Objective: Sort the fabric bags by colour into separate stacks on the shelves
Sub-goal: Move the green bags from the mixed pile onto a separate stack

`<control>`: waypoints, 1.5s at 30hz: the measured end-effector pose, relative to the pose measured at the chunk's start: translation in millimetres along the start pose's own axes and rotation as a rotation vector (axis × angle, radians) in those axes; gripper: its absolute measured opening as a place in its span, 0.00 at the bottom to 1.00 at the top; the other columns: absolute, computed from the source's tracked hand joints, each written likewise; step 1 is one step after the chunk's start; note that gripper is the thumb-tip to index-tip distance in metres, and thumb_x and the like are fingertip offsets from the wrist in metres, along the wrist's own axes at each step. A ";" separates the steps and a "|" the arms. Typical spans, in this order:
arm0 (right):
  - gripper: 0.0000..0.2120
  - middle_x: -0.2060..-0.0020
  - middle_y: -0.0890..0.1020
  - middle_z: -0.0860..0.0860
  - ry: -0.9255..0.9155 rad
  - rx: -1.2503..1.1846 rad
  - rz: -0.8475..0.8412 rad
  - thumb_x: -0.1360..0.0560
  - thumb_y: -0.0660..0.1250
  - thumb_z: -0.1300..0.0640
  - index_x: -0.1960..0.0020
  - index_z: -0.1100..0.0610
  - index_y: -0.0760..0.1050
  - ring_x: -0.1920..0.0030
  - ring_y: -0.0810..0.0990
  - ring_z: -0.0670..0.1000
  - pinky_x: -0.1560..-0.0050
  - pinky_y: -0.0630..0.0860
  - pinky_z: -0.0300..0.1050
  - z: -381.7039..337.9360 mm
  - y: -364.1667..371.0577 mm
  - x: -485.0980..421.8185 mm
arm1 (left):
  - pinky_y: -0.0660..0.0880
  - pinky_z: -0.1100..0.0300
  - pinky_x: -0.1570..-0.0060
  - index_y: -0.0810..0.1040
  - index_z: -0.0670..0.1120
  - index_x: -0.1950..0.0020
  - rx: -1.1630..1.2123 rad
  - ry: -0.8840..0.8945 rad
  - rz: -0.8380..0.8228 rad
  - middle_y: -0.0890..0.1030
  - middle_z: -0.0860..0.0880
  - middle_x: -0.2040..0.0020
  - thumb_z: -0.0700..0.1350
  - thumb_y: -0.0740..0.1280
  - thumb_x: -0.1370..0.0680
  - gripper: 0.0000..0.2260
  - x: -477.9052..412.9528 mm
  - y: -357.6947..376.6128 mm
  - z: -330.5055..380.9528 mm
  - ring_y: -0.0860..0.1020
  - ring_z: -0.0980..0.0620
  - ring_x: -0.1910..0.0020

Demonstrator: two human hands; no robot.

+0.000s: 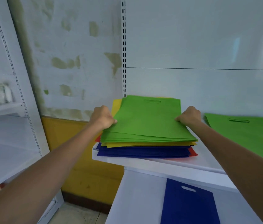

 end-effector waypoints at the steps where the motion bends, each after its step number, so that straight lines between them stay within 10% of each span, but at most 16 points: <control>1: 0.14 0.57 0.78 0.59 0.007 -0.025 0.005 0.30 0.74 0.57 0.56 0.66 0.73 0.52 0.77 0.59 0.63 0.71 0.42 -0.6 -0.4 -1.9 | 0.75 0.55 0.46 0.83 0.40 0.54 -0.026 0.020 0.025 0.82 0.42 0.50 0.45 0.74 0.29 0.10 0.3 -1.4 2.6 0.79 0.44 0.49; 6: 0.08 0.50 0.79 0.60 -0.062 -0.022 0.072 0.27 0.65 0.65 0.49 0.65 0.76 0.50 0.78 0.60 0.49 0.76 0.51 -8.6 -5.0 -5.1 | 0.75 0.54 0.50 0.79 0.47 0.57 -0.102 0.089 0.135 0.81 0.44 0.49 0.42 0.68 0.25 0.01 11.5 -9.3 19.0 0.78 0.43 0.48; 16: 0.17 0.40 0.76 0.63 -0.408 0.096 0.260 0.24 0.59 0.67 0.36 0.64 0.72 0.39 0.73 0.63 0.39 0.69 0.51 12.2 -91.0 -18.4 | 0.67 0.61 0.37 0.76 0.41 0.37 0.102 0.264 0.136 0.77 0.42 0.37 0.33 0.60 0.24 0.17 23.8 11.6 109.4 0.76 0.46 0.40; 21: 0.16 0.39 0.76 0.63 -0.386 0.146 0.353 0.24 0.59 0.64 0.38 0.65 0.74 0.39 0.73 0.62 0.37 0.69 0.53 72.8 -159.3 -23.1 | 0.70 0.73 0.69 0.77 0.45 0.38 0.122 0.383 0.062 0.73 0.42 0.34 0.32 0.58 0.23 0.18 41.0 50.4 186.7 0.76 0.51 0.67; 26: 0.15 0.43 0.77 0.65 -0.301 0.239 0.372 0.25 0.60 0.64 0.42 0.69 0.75 0.42 0.74 0.63 0.42 0.71 0.54 134.4 -219.6 -29.0 | 0.69 0.63 0.45 0.79 0.44 0.41 0.148 0.413 0.038 0.79 0.43 0.41 0.36 0.63 0.25 0.14 49.8 92.2 253.8 0.77 0.46 0.44; 45: 0.13 0.44 0.78 0.61 -0.059 0.335 -0.056 0.25 0.62 0.59 0.45 0.64 0.77 0.43 0.75 0.59 0.43 0.72 0.48 283.5 -204.4 -34.7 | 0.72 0.56 0.46 0.79 0.49 0.42 -0.118 0.305 -0.194 0.78 0.45 0.41 0.48 0.64 0.24 0.12 115.5 198.5 285.1 0.75 0.44 0.42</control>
Point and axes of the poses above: each hand's wrist, its own x-axis away from the middle knuckle, its own y-axis out of the palm, z = x × y, the point moved 4 cm from there along -x, towards the middle knuckle
